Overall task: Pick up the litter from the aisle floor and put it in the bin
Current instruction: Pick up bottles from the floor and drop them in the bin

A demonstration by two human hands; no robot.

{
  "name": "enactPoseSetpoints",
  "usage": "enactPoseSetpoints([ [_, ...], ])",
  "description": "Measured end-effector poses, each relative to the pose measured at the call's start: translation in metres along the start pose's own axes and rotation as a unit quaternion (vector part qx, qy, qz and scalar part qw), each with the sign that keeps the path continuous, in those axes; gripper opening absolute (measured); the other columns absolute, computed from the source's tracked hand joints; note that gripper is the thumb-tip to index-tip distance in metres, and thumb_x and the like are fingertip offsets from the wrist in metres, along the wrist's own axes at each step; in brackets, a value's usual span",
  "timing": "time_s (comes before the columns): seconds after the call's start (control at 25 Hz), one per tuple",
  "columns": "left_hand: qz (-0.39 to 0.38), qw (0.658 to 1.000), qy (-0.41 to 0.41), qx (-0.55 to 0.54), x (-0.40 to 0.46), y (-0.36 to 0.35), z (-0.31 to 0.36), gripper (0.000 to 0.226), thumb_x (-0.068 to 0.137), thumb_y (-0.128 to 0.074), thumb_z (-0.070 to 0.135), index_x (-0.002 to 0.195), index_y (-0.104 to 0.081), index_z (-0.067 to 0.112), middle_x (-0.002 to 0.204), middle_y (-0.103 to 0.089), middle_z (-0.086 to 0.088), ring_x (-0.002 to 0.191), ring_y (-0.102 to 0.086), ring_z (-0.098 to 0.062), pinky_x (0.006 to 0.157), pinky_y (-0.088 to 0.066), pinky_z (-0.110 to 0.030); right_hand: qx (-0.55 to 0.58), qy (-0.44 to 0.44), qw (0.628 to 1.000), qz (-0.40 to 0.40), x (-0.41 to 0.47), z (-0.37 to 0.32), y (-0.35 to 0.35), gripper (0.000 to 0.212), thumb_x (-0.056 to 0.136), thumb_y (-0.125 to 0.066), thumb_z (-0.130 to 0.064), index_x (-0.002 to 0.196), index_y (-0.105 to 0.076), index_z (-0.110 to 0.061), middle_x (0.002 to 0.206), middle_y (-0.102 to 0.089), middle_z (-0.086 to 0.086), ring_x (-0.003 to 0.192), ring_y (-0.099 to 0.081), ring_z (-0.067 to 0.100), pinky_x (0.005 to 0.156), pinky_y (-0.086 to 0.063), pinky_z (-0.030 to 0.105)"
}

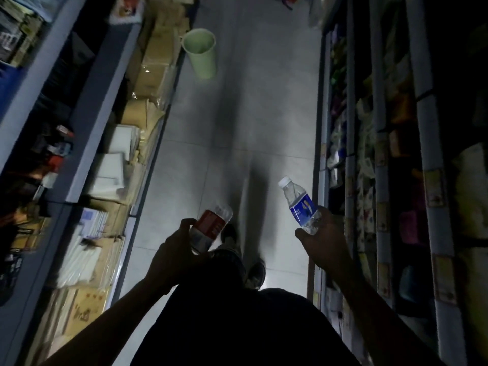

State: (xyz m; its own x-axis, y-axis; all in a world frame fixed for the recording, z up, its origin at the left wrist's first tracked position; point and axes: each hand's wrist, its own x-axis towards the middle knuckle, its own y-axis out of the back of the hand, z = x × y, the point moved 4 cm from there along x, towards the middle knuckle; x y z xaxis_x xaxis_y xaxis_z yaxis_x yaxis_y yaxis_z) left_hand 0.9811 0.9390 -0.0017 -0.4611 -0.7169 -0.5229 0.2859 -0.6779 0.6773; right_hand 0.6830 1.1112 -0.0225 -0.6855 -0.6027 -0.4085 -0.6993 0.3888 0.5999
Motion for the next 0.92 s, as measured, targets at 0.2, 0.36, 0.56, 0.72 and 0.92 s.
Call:
enactPoseSetpoints([
  [0.2, 0.012, 1.000, 0.026, -0.008, 0.092, 0.040, 0.015, 0.088, 0.071, -0.089, 0.042, 0.140, -0.036, 0.028, 0.110, -0.069, 0.001, 0.079, -0.061, -0.010, 0.063, -0.042, -0.019, -0.014, 0.025, 1.000, -0.001, 0.105, -0.063, -0.005, 0.056, 0.066, -0.079, -0.031, 0.112, -0.048, -0.039, 0.098, -0.059, -0.011, 0.085, -0.063, 0.015, 0.077, -0.058, 0.043],
  [0.36, 0.011, 1.000, -0.013, -0.001, 0.179, 0.081, 0.062, 0.086, 0.069, -0.087, 0.047, 0.137, -0.035, 0.034, 0.106, -0.068, 0.008, 0.080, -0.063, -0.010, 0.065, -0.044, -0.023, -0.046, -0.010, 0.999, 0.004, 0.155, -0.084, 0.002, 0.071, 0.070, -0.081, -0.031, 0.134, -0.050, -0.025, 0.113, -0.057, -0.001, 0.097, -0.059, 0.019, 0.081, -0.053, 0.039],
  [0.56, -0.009, 0.997, -0.073, 0.008, 0.279, 0.121, 0.141, 0.085, 0.068, -0.086, 0.051, 0.135, -0.035, 0.039, 0.101, -0.062, 0.015, 0.080, -0.064, -0.008, 0.064, -0.045, -0.022, -0.030, -0.075, 0.996, 0.025, 0.210, -0.094, 0.022, 0.073, 0.060, -0.072, -0.050, 0.127, -0.057, -0.024, 0.103, -0.060, -0.005, 0.092, -0.061, 0.020, 0.076, -0.050, 0.037],
  [0.72, -0.027, 0.994, -0.110, 0.007, 0.359, 0.141, 0.205, 0.085, 0.073, -0.088, 0.044, 0.139, -0.035, 0.035, 0.102, -0.059, 0.017, 0.077, -0.060, 0.004, 0.062, -0.042, -0.012, -0.019, -0.102, 0.993, 0.057, 0.266, -0.099, 0.047, 0.079, 0.061, -0.076, -0.045, 0.133, -0.056, -0.019, 0.116, -0.060, 0.003, 0.105, -0.060, 0.030, 0.085, -0.049, 0.041],
  [0.92, -0.005, 0.996, -0.093, 0.006, 0.446, 0.155, 0.271, 0.085, 0.072, -0.088, 0.043, 0.138, -0.036, 0.033, 0.102, -0.062, 0.015, 0.075, -0.060, 0.004, 0.060, -0.041, -0.012, -0.004, -0.103, 0.994, 0.043, 0.388, -0.123, 0.084, 0.082, 0.060, -0.075, -0.041, 0.135, -0.053, -0.018, 0.119, -0.061, 0.012, 0.100, -0.059, 0.027, 0.083, -0.052, 0.042],
])
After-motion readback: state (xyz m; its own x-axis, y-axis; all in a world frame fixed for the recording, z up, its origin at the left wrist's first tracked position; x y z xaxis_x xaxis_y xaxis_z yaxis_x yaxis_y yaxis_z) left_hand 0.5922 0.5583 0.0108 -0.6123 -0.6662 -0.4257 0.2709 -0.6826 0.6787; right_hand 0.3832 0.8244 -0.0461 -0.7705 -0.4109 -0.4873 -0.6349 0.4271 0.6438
